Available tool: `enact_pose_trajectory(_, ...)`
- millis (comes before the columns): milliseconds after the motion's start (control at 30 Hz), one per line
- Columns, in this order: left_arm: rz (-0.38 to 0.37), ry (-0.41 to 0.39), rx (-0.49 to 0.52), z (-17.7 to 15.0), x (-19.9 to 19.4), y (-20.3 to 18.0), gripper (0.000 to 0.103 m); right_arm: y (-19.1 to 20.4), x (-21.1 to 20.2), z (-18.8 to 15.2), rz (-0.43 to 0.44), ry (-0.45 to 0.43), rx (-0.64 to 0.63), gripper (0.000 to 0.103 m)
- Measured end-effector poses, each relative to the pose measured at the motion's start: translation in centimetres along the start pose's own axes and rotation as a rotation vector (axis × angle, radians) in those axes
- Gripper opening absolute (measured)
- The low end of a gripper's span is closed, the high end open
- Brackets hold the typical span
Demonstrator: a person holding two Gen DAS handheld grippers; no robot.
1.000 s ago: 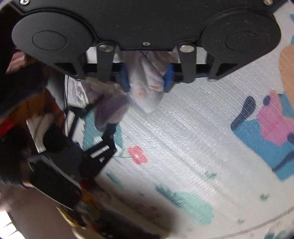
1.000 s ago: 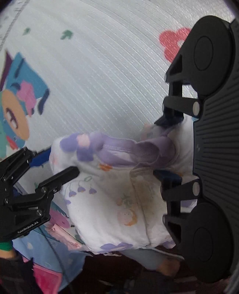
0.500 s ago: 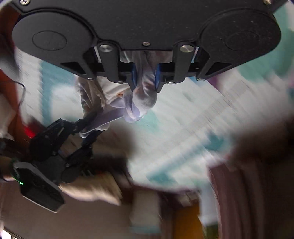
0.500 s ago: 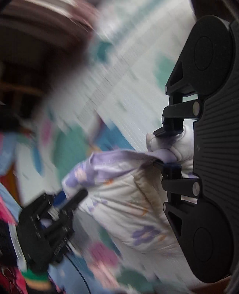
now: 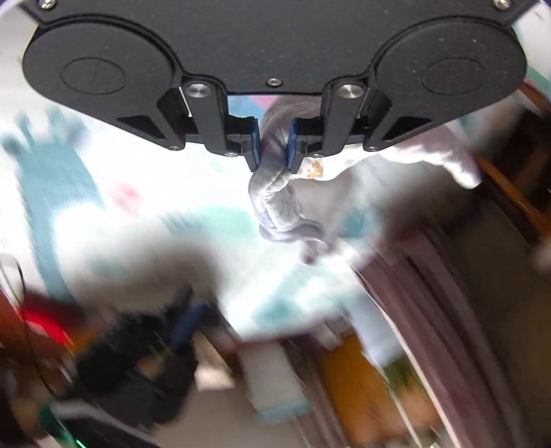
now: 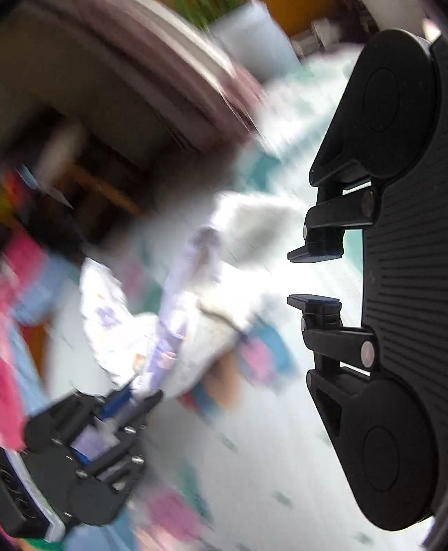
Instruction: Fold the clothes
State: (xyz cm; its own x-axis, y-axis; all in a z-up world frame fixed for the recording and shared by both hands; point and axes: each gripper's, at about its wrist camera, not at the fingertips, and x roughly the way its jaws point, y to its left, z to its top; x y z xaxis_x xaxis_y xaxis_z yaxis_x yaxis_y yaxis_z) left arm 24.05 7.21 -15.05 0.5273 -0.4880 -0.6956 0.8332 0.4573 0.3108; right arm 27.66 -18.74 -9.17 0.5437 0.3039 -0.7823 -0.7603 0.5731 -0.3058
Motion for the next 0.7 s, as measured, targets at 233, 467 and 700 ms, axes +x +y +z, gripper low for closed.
enact_pose_trajectory(233,-0.327,0.290,0.085,-9.1,3.0,-12.2,0.010,4.0,6.5,-4.4,0.243,0.153,0.135,0.029)
enact_pose_trajectory(467,-0.291,0.218,-0.308,-9.6,-0.6,-8.2,0.025,1.3,10.0,-5.5,0.404,0.138,0.698,0.094)
enact_pose_trajectory(700,0.162,0.087,-1.064,-17.6,-1.6,0.6,0.052,-3.0,14.7,-11.1,0.365,0.022,1.179,0.094)
